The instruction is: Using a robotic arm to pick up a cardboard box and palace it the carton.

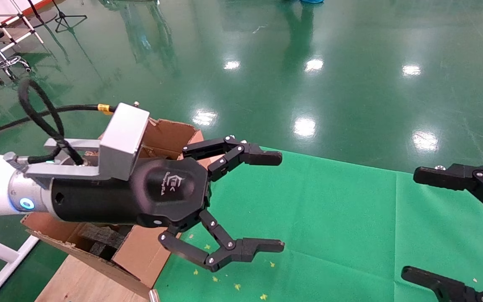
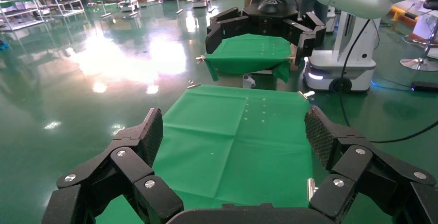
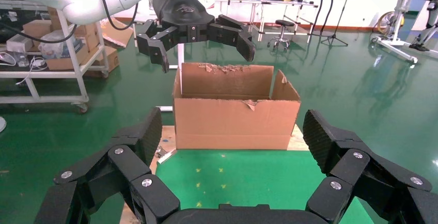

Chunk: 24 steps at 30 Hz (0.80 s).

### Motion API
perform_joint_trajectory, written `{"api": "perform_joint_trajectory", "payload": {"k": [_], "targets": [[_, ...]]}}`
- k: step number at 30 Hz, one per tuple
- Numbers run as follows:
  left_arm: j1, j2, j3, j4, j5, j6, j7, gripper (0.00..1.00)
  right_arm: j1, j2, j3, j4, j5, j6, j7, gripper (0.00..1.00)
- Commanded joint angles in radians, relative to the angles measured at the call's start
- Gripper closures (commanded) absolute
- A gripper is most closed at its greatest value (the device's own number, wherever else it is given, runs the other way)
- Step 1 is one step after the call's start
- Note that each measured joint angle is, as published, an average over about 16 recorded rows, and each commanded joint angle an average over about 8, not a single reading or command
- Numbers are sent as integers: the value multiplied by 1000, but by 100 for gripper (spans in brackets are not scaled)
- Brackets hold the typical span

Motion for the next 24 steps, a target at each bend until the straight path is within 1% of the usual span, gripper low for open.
{"api": "perform_joint_trajectory", "payload": {"k": [1, 24], "targets": [[0, 0, 0, 1, 1, 0, 0, 0, 0, 0, 0, 0, 0, 0, 0, 0], [-2, 0, 1, 3, 3, -1, -1, 0, 0, 0, 0, 0, 0, 0, 0, 0]]}}
